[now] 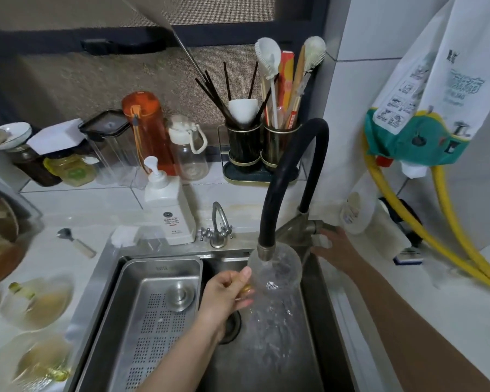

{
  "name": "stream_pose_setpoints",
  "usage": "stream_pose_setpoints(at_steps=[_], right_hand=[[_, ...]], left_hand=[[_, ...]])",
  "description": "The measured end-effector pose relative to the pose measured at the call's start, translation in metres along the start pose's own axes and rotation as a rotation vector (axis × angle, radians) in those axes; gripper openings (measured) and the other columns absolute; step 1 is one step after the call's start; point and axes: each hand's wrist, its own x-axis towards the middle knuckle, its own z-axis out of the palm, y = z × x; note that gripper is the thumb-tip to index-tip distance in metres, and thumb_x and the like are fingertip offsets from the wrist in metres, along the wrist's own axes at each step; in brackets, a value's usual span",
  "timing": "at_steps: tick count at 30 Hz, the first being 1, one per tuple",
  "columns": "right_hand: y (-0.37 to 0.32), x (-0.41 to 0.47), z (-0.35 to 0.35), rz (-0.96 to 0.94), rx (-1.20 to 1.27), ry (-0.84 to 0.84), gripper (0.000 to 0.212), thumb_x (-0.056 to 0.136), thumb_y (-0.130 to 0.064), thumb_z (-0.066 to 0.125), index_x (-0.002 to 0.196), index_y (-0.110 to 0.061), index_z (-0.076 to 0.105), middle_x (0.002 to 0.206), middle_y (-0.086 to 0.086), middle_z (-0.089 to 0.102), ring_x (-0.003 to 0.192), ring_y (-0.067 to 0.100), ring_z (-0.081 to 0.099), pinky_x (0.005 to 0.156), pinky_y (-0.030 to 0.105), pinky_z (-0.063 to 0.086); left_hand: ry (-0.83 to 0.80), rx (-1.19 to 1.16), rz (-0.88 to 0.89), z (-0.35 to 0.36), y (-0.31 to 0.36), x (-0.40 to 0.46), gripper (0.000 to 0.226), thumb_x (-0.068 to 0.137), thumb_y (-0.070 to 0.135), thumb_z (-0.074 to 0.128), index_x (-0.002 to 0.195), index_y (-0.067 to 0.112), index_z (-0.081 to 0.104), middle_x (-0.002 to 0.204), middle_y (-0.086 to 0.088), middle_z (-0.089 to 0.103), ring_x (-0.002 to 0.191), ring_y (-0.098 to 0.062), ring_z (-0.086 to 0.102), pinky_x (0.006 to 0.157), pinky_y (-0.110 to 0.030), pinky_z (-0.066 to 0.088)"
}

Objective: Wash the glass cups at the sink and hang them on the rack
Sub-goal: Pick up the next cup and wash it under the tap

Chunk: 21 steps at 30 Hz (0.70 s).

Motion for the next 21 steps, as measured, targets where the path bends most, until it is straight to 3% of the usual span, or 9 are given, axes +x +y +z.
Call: stream_pose_setpoints(at_steps=[4,10,13,16,19,21], right_hand=[[-0.047,-0.033,-0.006,0.031,0.000,0.048,0.053,0.081,-0.011,0.073,0.128,-0.001,0.052,0.141,0.018,0.032,0.132,0.031,0.035,0.111,0.035,0.028],[-0.060,-0.043,-0.002,0.046,0.041,-0.005,0.055,0.084,-0.013,0.069,0.134,-0.004,0.046,0.150,0.016,0.021,0.138,0.030,0.028,0.111,0.034,0.027],[-0.069,-0.063,0.004,-0.015,0.161,0.013,0.053,0.085,-0.007,0.066,0.135,-0.011,0.045,0.146,0.011,0.030,0.134,0.029,0.035,0.106,0.031,0.030],[-0.081,-0.095,0.016,-0.093,0.263,-0.050,0.056,0.085,-0.006,0.064,0.131,-0.031,0.042,0.148,0.004,0.035,0.134,0.021,0.038,0.108,0.035,0.040],[-0.094,-0.128,0.031,-0.182,0.356,-0.108,0.060,0.082,-0.022,0.067,0.136,-0.033,0.042,0.140,-0.004,0.048,0.123,0.017,0.053,0.102,0.039,0.047],[-0.103,-0.148,0.037,-0.240,0.379,-0.137,0.064,0.086,-0.012,0.066,0.140,-0.031,0.039,0.136,-0.008,0.053,0.122,0.014,0.055,0.100,0.037,0.048]], left_hand=[[0.019,-0.016,0.012,-0.001,0.004,0.000,0.025,0.078,0.028,0.070,0.075,0.009,0.056,0.077,-0.009,0.064,0.071,-0.016,0.065,0.080,-0.040,0.058],[0.047,-0.052,0.009,0.000,0.007,-0.002,0.022,0.084,0.023,0.068,0.073,0.010,0.054,0.072,-0.005,0.065,0.069,-0.016,0.065,0.077,-0.038,0.056],[0.048,-0.044,0.011,-0.001,0.008,-0.004,0.022,0.084,0.025,0.068,0.075,0.010,0.054,0.068,-0.003,0.063,0.063,-0.012,0.064,0.074,-0.036,0.057],[0.046,-0.025,-0.002,-0.003,0.007,-0.005,0.023,0.083,0.027,0.068,0.076,0.009,0.056,0.073,-0.005,0.064,0.067,-0.014,0.064,0.074,-0.037,0.057],[0.046,-0.003,-0.014,-0.007,0.006,-0.008,0.025,0.082,0.030,0.069,0.079,0.009,0.056,0.081,-0.008,0.066,0.080,-0.020,0.066,0.079,-0.041,0.057],[0.036,-0.001,-0.016,-0.010,0.006,-0.011,0.025,0.081,0.031,0.069,0.079,0.009,0.056,0.081,-0.009,0.066,0.081,-0.021,0.066,0.077,-0.040,0.058]])
